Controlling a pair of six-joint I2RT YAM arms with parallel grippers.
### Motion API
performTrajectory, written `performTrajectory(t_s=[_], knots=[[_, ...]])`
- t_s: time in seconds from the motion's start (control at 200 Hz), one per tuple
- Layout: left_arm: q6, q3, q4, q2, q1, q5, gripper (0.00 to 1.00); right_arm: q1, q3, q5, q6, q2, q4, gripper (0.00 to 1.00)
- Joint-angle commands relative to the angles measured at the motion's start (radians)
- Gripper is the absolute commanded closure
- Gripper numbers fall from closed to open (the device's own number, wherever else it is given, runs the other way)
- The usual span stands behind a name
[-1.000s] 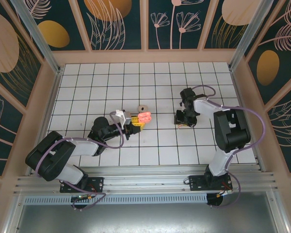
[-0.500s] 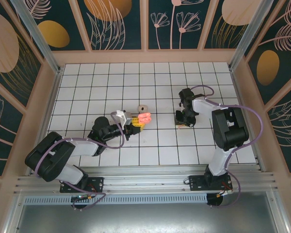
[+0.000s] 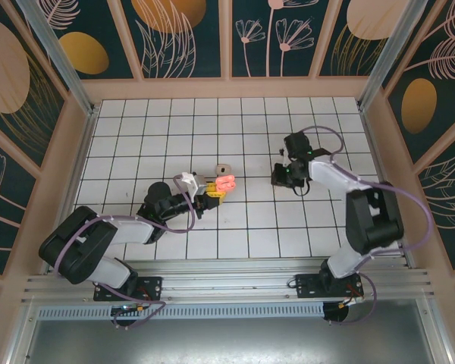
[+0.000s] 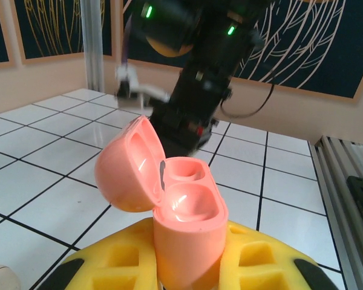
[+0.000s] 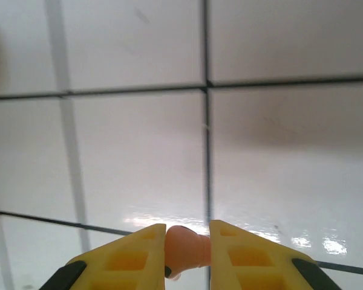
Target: Insert wireless bluetooth earbuds into charging case
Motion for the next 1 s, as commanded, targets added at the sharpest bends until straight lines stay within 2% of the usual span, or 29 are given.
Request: performTrajectory(t_s=[0.0,0.13,0.27,0.53,0.741,0.996], knots=[[0.029,0.002,0.108,0.040,-0.009,-0.008,1.00,0.027,-0.039,-0.092,0.028,-0.173,0.166,0.80],[0.082,0.005,0.200,0.084,-0.010,0.025,1.00,0.079,-0.119,-0.155,0.037,-0.339,0.345,0.81],[0.128,0.032,0.226,0.115,-0.011,0.049,1.00,0.157,-0.198,-0.154,0.029,-0.466,0.477,0.81],[0.181,0.053,0.251,0.130,-0.017,0.078,1.00,0.264,-0.312,-0.191,0.073,-0.549,0.634,0.81],[0.257,0.044,0.256,0.121,-0.035,-0.010,1.00,0.341,-0.392,0.002,0.213,-0.620,0.720,0.82],[0.291,0.056,0.245,0.130,-0.038,-0.021,1.00,0.374,-0.461,0.053,0.298,-0.640,0.807,0.82]])
